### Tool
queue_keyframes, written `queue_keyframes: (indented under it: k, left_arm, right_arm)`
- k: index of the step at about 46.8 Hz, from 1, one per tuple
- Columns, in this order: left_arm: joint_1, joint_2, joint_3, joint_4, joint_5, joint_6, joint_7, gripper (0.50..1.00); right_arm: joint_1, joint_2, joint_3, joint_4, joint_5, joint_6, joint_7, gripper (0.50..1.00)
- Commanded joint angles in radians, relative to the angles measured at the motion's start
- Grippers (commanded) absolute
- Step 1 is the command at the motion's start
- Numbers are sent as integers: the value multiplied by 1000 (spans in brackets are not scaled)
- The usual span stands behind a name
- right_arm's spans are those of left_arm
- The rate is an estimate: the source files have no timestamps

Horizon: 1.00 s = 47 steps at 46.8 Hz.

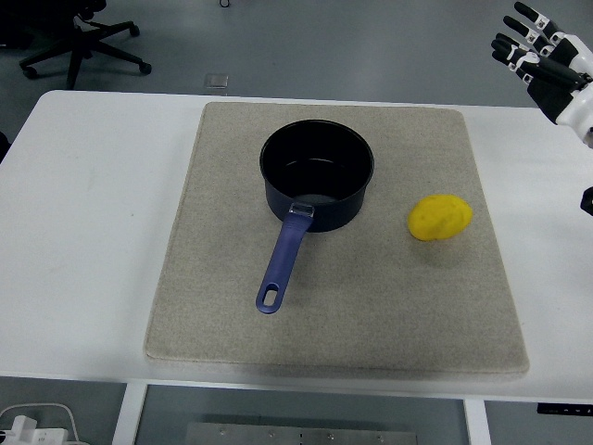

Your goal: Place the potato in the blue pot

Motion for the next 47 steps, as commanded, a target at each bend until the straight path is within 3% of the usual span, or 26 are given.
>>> queue_keyframes:
  k: [1,10,17,31,47]
  left_arm:
    - [0,0,0,0,-1,0,0,994]
    - [0,0,0,0,1,0,0,994]
    - [0,0,0,0,-1,0,0,994]
    - [0,0,0,0,1,0,0,994]
    - [0,0,0,0,1,0,0,994]
  right_arm:
    - [2,-36,-24,25,-38,0,0,940]
    - [2,-142,-63,147,-169,0,0,940]
    - [3,-184,-106,221,-334,0,0,940]
    - [5,-170,-220,237,-741,-61,-5,938]
    - [108,-158,-312,237,-955,-63,-3,938]
